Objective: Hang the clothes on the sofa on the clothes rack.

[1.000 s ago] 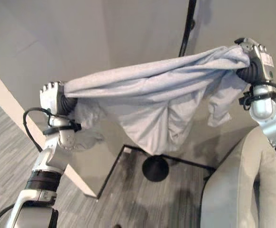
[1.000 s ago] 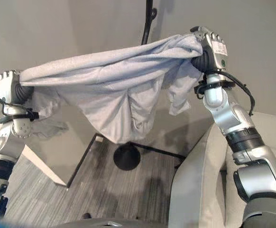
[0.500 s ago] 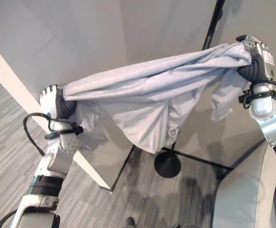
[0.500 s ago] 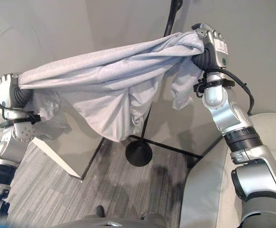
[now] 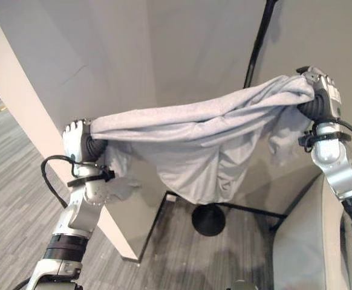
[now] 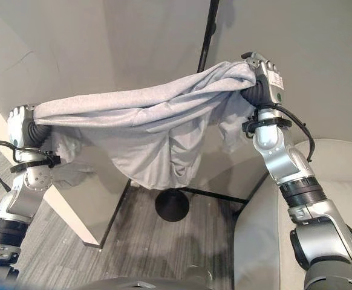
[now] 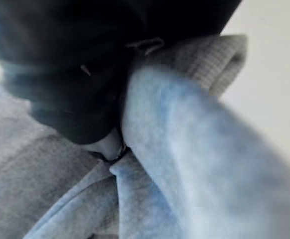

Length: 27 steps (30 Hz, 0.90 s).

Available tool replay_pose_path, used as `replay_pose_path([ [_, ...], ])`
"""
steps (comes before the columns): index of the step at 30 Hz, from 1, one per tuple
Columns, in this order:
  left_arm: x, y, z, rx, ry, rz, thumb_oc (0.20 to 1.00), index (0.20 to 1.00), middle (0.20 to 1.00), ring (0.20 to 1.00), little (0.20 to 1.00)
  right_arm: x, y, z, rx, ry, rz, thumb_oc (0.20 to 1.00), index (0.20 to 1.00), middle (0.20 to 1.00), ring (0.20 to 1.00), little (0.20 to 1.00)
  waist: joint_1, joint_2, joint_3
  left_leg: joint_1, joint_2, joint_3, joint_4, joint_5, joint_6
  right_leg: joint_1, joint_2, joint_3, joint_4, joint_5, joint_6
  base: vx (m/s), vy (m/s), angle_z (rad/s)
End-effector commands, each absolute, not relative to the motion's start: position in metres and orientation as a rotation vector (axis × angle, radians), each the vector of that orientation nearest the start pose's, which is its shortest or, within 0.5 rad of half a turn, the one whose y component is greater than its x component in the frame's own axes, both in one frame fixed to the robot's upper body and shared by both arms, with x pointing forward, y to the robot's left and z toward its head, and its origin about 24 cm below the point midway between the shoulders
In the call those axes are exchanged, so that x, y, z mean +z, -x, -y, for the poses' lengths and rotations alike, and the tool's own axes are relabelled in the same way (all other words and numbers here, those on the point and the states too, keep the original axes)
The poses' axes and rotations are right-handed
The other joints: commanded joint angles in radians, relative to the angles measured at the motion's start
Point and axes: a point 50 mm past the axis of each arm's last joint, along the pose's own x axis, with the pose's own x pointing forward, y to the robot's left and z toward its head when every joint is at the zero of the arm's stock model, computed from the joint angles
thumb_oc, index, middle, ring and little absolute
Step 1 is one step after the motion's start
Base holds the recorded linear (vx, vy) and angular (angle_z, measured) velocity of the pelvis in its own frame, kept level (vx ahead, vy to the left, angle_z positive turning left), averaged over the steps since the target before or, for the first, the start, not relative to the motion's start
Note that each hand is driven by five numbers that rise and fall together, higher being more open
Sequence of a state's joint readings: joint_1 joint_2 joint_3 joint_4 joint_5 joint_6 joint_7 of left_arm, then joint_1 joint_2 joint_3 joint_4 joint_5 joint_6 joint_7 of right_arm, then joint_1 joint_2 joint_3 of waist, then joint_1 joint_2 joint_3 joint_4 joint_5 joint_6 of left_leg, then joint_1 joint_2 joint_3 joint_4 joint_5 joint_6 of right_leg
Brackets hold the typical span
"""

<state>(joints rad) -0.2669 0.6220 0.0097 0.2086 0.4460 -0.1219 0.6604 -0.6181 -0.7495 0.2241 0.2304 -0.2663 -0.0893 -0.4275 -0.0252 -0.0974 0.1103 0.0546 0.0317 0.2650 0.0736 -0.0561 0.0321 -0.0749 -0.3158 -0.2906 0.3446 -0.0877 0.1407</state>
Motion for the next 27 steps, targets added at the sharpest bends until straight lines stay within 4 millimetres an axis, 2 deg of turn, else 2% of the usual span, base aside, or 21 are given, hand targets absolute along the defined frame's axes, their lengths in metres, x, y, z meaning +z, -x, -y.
replay_pose_path([
  [1,0.172,-0.277,-0.305,0.8,-0.985,0.567,0.2,0.2,0.2,0.2,0.2,0.244,-0.33,0.252,-0.48,0.92,0.678,0.2,0.2,0.2,0.2,0.2,0.021,0.002,-0.066,0.057,-0.028,-0.082,0.013,-0.161,0.014,-0.038,-0.035,0.027,-0.115,0.143,0.036,0.07,-0.193,-0.02],
  [2,0.175,-0.279,-0.304,0.806,-0.984,0.584,0.2,0.2,0.2,0.2,0.2,0.244,-0.329,0.254,-0.491,0.923,0.678,0.2,0.2,0.2,0.2,0.2,0.012,-0.004,-0.066,0.065,-0.028,-0.087,0.013,-0.167,0.0,-0.045,-0.058,0.053,-0.206,0.195,0.059,0.06,-0.073,0.02],
  [5,0.177,-0.281,-0.303,0.81,-0.992,0.592,0.2,0.2,0.2,0.2,0.2,0.243,-0.326,0.258,-0.502,0.929,0.675,0.2,0.2,0.2,0.2,0.2,0.006,-0.014,-0.062,0.08,-0.028,-0.094,0.016,-0.179,-0.009,-0.037,-0.068,0.08,-0.282,0.256,0.081,0.1,-0.119,0.05],
  [6,0.178,-0.28,-0.302,0.807,-0.993,0.601,0.2,0.2,0.2,0.2,0.2,0.242,-0.324,0.261,-0.507,0.936,0.668,0.2,0.2,0.2,0.2,0.2,0.004,-0.026,-0.062,0.093,-0.026,-0.099,0.023,-0.192,-0.016,-0.032,-0.073,0.103,-0.312,0.305,0.098,0.16,-0.177,0.23],
  [10,0.174,-0.278,-0.304,0.793,-1.016,0.586,0.2,0.2,0.2,0.2,0.2,0.235,-0.32,0.267,-0.501,0.945,0.644,0.2,0.2,0.2,0.2,0.2,0.007,-0.056,-0.092,0.117,-0.026,-0.111,0.018,-0.21,-0.03,0.019,-0.068,0.109,-0.358,0.332,0.115,0.17,-0.127,0.32],
  [11,0.167,-0.274,-0.307,0.786,-1.013,0.551,0.2,0.2,0.2,0.2,0.2,0.232,-0.316,0.27,-0.493,0.95,0.631,0.2,0.2,0.2,0.2,0.2,0.005,-0.059,-0.114,0.14,-0.009,-0.13,-0.008,-0.205,-0.035,0.023,-0.038,0.118,-0.345,0.312,0.113,0.24,-0.149,0.01],
  [19,0.163,-0.273,-0.315,0.797,-1.021,0.512,0.2,0.2,0.2,0.2,0.2,0.235,-0.31,0.273,-0.509,0.951,0.652,0.2,0.2,0.2,0.2,0.2,-0.008,-0.028,-0.13,0.165,0.052,-0.167,-0.085,-0.17,-0.063,0.004,0.012,0.065,-0.284,0.195,0.083,0.09,-0.07,0.04],
  [22,0.166,-0.276,-0.318,0.809,-1.032,0.505,0.2,0.2,0.2,0.2,0.2,0.239,-0.311,0.273,-0.526,0.947,0.666,0.2,0.2,0.2,0.2,0.2,-0.01,-0.019,-0.134,0.17,0.068,-0.174,-0.104,-0.159,-0.07,0.0,0.025,0.054,-0.271,0.171,0.076,0.07,-0.039,0.18],
  [26,0.166,-0.277,-0.318,0.809,-1.032,0.505,0.2,0.2,0.2,0.2,0.2,0.239,-0.311,0.273,-0.527,0.947,0.666,0.2,0.2,0.2,0.2,0.2,-0.011,-0.018,-0.134,0.171,0.069,-0.175,-0.106,-0.158,-0.071,0.0,0.025,0.052,-0.271,0.17,0.076,0.02,-0.008,0.11],
  [27,0.173,-0.279,-0.322,0.826,-1.041,0.513,0.2,0.2,0.2,0.2,0.2,0.243,-0.313,0.273,-0.544,0.948,0.675,0.2,0.2,0.2,0.2,0.2,-0.008,-0.012,-0.138,0.17,0.076,-0.176,-0.113,-0.151,-0.075,-0.001,0.031,0.049,-0.264,0.161,0.074,0.1,-0.027,0.02],
])
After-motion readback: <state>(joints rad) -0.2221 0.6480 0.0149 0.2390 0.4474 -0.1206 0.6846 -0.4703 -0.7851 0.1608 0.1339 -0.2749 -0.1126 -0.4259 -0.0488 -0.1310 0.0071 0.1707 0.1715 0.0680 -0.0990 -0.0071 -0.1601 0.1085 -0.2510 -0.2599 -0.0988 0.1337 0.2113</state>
